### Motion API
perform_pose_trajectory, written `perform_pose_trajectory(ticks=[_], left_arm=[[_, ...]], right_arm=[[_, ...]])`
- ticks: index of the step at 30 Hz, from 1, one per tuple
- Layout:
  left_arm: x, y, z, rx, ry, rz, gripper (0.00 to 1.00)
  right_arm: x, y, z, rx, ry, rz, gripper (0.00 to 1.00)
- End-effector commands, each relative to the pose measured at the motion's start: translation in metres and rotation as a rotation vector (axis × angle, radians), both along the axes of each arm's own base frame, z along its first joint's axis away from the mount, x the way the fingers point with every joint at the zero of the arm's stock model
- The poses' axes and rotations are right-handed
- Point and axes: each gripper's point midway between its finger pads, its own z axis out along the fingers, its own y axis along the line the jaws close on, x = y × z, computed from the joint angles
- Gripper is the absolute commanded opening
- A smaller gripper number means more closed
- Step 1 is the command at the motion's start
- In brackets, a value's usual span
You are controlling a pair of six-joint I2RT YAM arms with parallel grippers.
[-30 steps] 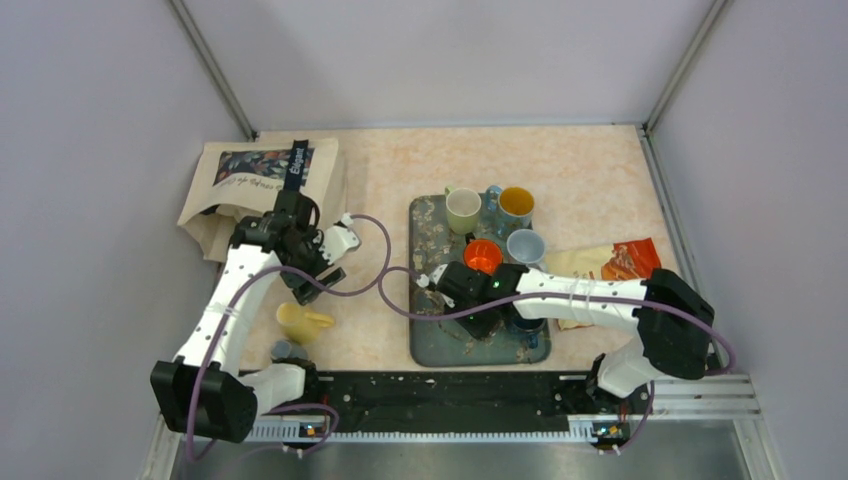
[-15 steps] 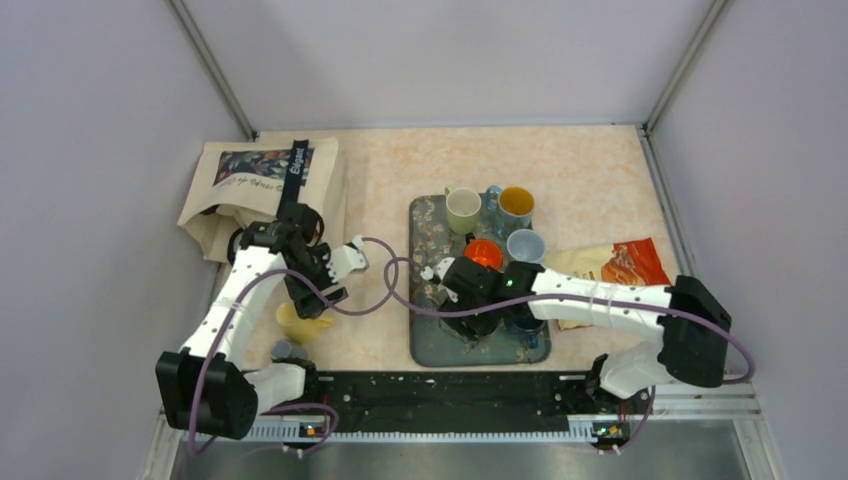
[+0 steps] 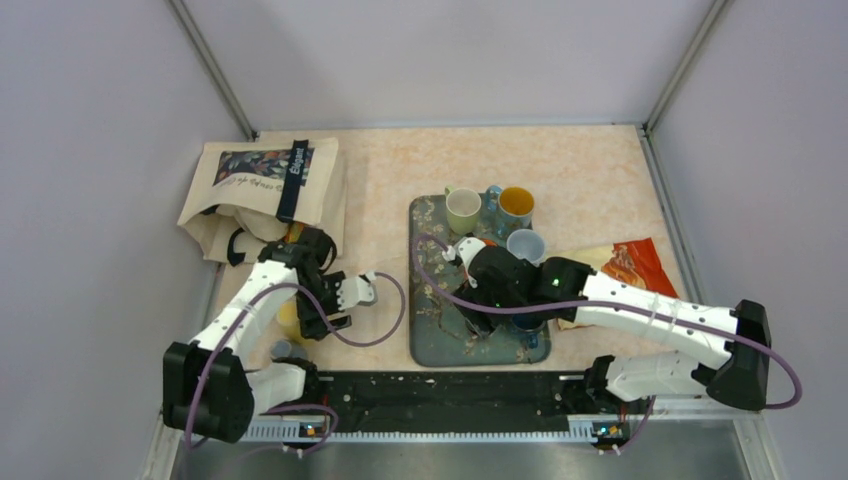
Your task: Turn the mug right side up
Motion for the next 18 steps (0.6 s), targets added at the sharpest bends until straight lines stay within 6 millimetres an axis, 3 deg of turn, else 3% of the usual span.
perform_pose_trajectory(ticks=[1, 5, 8, 11, 12, 18], left_arm=[[0.012, 0.014, -0.017, 0.098, -0.065, -0.048, 0.76], [0.024, 0.016, -0.023, 0.121, -0.113, -0.044, 0.66], [0.032, 0.014, -0.025, 0.114, -0.132, -0.038, 0.41], [0.034, 0.009, -0.023, 0.090, -0.117, -0.024, 0.05], [0.036, 0.006, -0.021, 0.078, -0.119, -0.009, 0.00], [0.075, -0.019, 0.004, -0.026, -0.184, 0.167, 0.00]], right_arm=[[0.006, -0.003, 0.026, 0.049, -0.057, -0.037, 0.75], [0.004, 0.000, 0.027, 0.057, -0.051, -0.014, 0.76], [0.004, 0.001, 0.026, 0.062, -0.050, -0.013, 0.76], [0.003, 0.000, 0.028, 0.072, -0.052, -0.012, 0.76], [0.003, 0.000, 0.028, 0.076, -0.054, -0.011, 0.76], [0.006, 0.010, 0.044, 0.155, -0.087, -0.006, 0.76]])
